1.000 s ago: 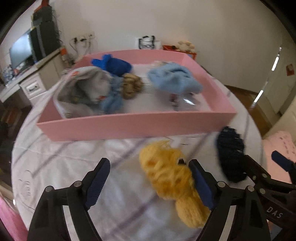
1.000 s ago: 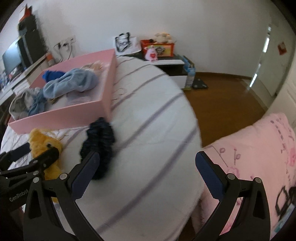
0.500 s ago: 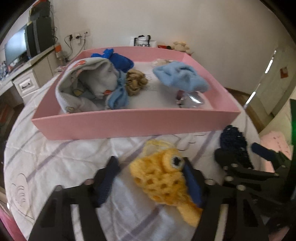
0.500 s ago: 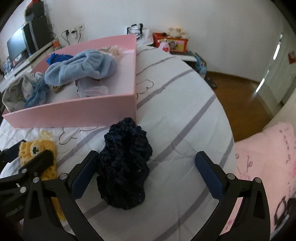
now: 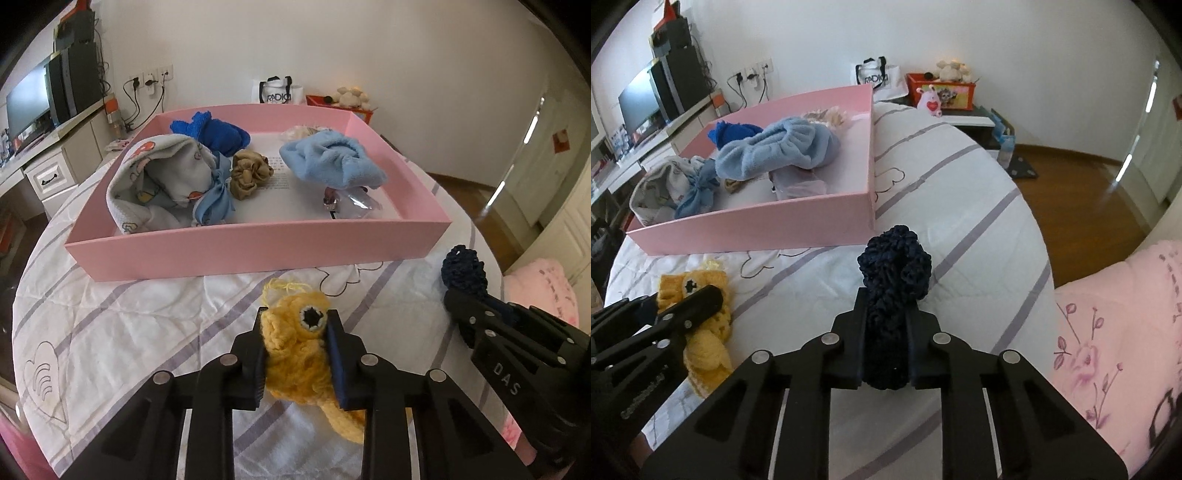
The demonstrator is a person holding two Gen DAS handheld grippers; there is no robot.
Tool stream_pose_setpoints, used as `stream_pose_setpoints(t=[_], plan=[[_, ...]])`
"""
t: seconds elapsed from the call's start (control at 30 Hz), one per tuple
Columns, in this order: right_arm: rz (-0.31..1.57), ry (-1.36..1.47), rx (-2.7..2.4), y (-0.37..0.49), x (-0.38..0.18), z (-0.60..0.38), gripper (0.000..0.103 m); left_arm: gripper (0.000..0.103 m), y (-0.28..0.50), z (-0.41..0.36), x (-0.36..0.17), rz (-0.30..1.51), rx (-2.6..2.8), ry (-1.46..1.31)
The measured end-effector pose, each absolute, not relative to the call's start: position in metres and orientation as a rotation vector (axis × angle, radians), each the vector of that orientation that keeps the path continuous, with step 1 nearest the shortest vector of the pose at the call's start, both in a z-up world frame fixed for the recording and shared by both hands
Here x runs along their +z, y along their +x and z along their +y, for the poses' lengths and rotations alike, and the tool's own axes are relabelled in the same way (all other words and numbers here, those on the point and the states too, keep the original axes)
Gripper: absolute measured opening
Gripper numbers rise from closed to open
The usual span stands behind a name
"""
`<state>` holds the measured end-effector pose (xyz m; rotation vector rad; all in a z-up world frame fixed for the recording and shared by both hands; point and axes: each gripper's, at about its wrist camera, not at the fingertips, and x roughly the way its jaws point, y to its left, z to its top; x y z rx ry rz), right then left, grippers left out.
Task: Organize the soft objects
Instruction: 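Lift the yellow fish and navy knitted item up toward the pink box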
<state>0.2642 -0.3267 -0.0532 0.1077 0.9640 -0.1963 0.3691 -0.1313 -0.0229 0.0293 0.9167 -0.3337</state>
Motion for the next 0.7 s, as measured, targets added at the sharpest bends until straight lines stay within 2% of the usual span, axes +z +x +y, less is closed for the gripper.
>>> stream_pose_setpoints(t=[0.7], plan=[[0.859,0.052,-0.166,0.231,-0.004,-0.278,0.014,0.025,0.316,-0.08,0.023,0.818,-0.285,-0.03]])
